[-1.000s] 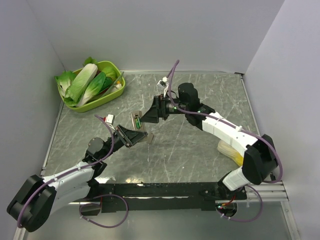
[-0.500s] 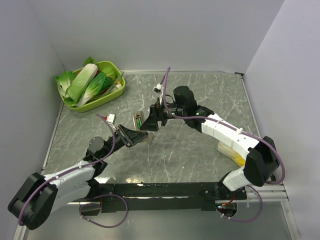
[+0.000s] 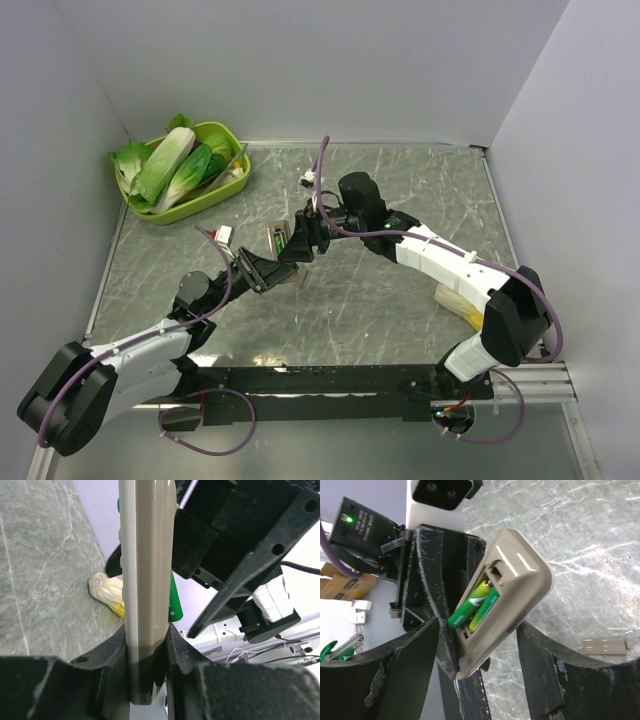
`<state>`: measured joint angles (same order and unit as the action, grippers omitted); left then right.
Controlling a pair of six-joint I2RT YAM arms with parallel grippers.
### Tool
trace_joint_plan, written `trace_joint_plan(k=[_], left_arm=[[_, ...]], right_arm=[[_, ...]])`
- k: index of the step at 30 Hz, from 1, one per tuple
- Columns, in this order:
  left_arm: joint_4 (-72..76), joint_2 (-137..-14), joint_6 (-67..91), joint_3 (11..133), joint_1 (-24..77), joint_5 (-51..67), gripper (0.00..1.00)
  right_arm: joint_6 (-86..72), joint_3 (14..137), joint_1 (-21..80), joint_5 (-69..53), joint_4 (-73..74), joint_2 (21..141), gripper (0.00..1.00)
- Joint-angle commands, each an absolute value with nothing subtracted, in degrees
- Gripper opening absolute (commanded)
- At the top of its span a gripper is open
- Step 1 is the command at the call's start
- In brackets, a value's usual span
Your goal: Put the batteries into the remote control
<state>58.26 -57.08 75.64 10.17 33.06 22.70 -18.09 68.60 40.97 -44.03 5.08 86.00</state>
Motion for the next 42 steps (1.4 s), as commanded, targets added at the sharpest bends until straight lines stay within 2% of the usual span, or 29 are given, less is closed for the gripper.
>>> trace_joint_plan(k=[1,6,13,18,28,35,37,42], left_arm=[[63.63,-57.39,73.92,13.27,33.05,24.43,0.01],[63.81,-57.65,73.65,13.71,33.05,24.87,0.01],[66.27,-58.97,73.48,14.15,32.96,26.45,0.01],[66.8,-59.06,73.04,14.5,33.05,27.16,0.01],[57.67,-57.39,72.6,15.56,32.87,23.47,0.01],[57.91,-59.23,74.0,15.29,32.78,22.76,0.01],[58.44,-59.41,74.62,15.12,32.7,22.85,0.01],[61.43,-59.94,75.67,14.33,32.7,23.55,0.01]], right_arm=[[-17.14,71.63,41.4,-44.91,3.43,87.28,0.7],[-17.58,71.28,41.4,-45.0,2.64,87.71,0.65],[-19.68,72.16,41.22,-46.41,1.06,89.03,0.52],[-22.85,71.98,40.17,-47.81,-2.02,89.65,0.48],[-23.55,75.93,40.34,-49.22,4.64,88.77,0.64],[-23.64,79.63,40.34,-45.79,13.0,86.93,0.76],[-22.5,79.89,40.34,-45.53,13.97,86.22,0.85],[-18.03,79.28,39.29,-45.0,16.35,84.99,0.88]])
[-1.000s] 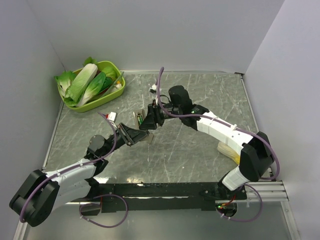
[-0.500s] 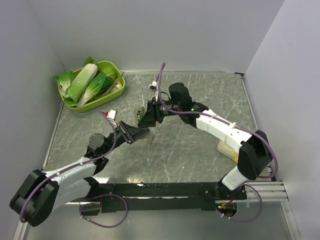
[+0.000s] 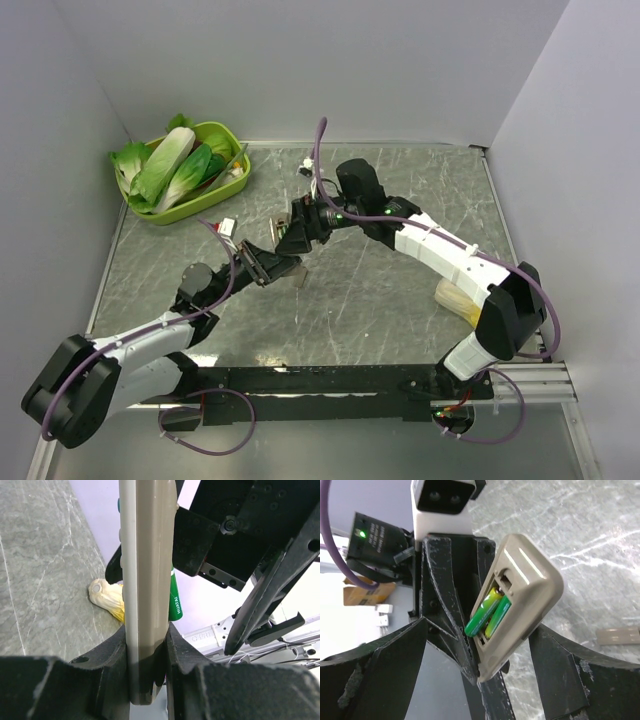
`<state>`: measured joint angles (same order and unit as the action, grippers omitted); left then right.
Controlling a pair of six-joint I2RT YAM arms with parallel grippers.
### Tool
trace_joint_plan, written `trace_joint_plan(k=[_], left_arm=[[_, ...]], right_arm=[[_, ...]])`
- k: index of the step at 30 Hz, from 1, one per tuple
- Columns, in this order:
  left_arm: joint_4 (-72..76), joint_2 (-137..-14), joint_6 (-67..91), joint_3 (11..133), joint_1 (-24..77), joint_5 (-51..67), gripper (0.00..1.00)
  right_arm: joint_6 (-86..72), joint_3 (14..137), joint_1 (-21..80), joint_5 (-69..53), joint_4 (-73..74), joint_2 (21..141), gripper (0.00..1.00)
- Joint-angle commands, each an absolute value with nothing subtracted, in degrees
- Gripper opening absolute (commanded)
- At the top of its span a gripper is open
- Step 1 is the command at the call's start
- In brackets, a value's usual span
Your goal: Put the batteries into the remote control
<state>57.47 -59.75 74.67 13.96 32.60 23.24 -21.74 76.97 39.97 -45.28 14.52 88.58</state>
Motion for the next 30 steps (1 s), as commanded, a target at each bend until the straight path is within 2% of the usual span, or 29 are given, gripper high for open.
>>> trace_joint_plan(k=[1,5,10,14,20,22,25,29,30], left_arm=[[61.87,-60.03,75.85,14.15,32.7,23.73,0.01],[61.09,-59.07,75.59,14.06,32.7,23.91,0.01],[59.77,-58.27,75.23,14.24,32.52,24.61,0.01],[59.85,-58.88,75.15,14.94,32.43,25.66,0.01],[60.03,-59.59,75.24,15.9,32.43,27.77,0.01],[59.51,-59.5,74.97,16.43,32.43,28.47,0.01],[57.84,-59.33,74.18,17.66,32.43,29.62,0.01],[56.6,-58.98,74.0,18.1,32.43,30.58,0.01],[56.43,-58.97,73.92,18.11,32.43,30.59,0.01]], right_arm=[[-17.5,78.84,39.03,-45.0,16.52,84.9,0.88],[-10.83,78.57,37.53,-43.16,20.38,81.75,0.89],[5.07,80.59,37.09,-36.83,27.58,77.44,0.92],[15.53,80.07,37.18,-36.91,27.25,74.89,0.93],[24.67,77.61,38.49,-41.31,21.8,73.65,0.77],[27.41,77.34,39.2,-41.57,21.36,74.0,0.77],[32.07,76.03,40.87,-41.66,18.82,73.74,0.64],[36.11,76.73,43.23,-40.7,19.77,74.7,0.61],[36.82,76.99,43.59,-40.08,20.65,75.32,0.56]])
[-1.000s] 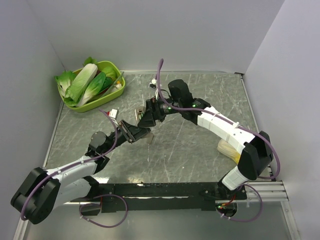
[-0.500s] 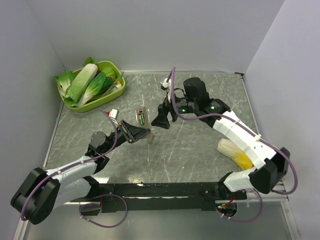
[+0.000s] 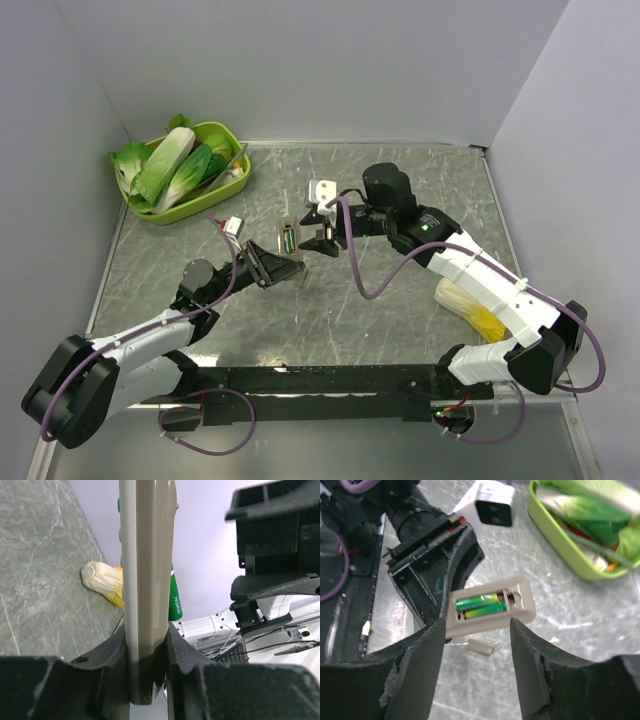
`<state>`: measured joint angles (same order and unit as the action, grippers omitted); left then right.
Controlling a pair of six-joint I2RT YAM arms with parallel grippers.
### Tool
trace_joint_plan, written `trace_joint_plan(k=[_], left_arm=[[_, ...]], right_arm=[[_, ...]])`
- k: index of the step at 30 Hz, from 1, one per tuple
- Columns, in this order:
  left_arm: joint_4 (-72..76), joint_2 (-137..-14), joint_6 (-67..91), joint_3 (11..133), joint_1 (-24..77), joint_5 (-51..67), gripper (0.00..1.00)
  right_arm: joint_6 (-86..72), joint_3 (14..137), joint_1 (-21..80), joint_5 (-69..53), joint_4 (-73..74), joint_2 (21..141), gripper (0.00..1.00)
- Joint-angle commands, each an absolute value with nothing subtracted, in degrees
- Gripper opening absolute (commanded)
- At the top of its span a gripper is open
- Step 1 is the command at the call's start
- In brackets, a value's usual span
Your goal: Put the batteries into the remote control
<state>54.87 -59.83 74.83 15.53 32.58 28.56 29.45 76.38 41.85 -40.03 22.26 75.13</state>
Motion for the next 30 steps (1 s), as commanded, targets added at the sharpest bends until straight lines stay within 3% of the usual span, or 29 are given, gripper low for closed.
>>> trace_joint_plan(k=[1,6,7,13,30], left_arm=[[56.34,-58.89,74.0,18.02,32.43,30.59,0.01],[55.64,-59.06,73.83,18.54,32.43,31.37,0.01],[55.55,-59.15,73.74,18.72,32.43,31.46,0.01],[55.72,-59.33,73.83,18.9,32.43,31.9,0.01],[55.72,-59.06,73.65,19.16,32.43,32.61,0.01]], right_arm=[[38.04,77.17,44.12,-39.56,21.0,75.5,0.56],[40.16,76.99,45.96,-36.83,21.97,76.55,0.54],[40.69,77.17,46.14,-36.74,22.93,76.73,0.49],[42.45,78.05,47.72,-35.07,25.74,78.05,0.42],[43.24,77.34,49.92,-31.21,25.67,79.98,0.41]])
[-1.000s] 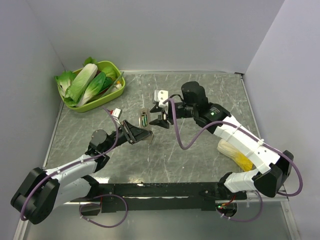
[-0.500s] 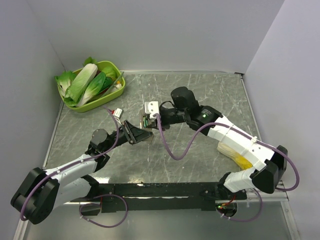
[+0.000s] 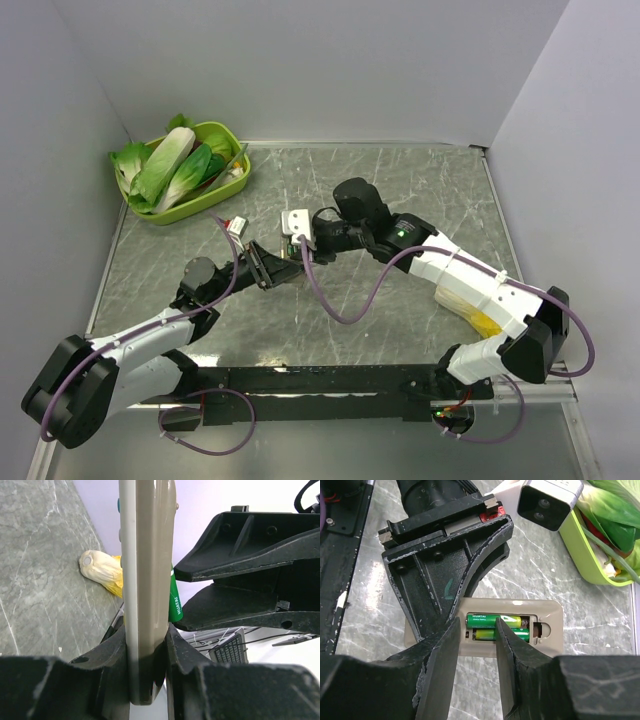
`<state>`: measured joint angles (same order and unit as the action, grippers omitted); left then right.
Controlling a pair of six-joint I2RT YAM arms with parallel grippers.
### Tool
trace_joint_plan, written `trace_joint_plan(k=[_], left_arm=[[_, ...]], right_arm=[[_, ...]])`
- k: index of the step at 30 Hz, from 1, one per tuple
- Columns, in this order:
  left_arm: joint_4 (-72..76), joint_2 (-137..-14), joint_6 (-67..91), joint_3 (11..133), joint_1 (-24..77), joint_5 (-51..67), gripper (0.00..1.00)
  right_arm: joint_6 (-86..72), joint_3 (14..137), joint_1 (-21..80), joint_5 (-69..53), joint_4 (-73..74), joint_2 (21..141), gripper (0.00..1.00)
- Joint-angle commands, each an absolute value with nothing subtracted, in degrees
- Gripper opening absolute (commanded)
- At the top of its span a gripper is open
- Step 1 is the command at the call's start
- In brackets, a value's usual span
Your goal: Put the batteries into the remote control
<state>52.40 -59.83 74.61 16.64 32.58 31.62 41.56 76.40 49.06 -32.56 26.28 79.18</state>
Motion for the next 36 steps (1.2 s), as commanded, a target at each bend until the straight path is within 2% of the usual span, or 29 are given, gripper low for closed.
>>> trace_joint_plan(k=[1,24,36], left_arm=[[55.64,-58.98,73.65,19.16,32.43,32.69,0.01],[52.56,-57.66,70.32,22.41,33.4,34.8,0.01],[53.79,-58.18,69.26,23.9,34.28,37.44,0.01]], right_arm=[[43.24,77.34,50.1,-31.03,25.58,80.07,0.41],[39.64,73.56,51.68,-20.49,18.73,83.76,0.14],[36.83,73.39,51.77,-19.77,16.09,87.36,0.11]])
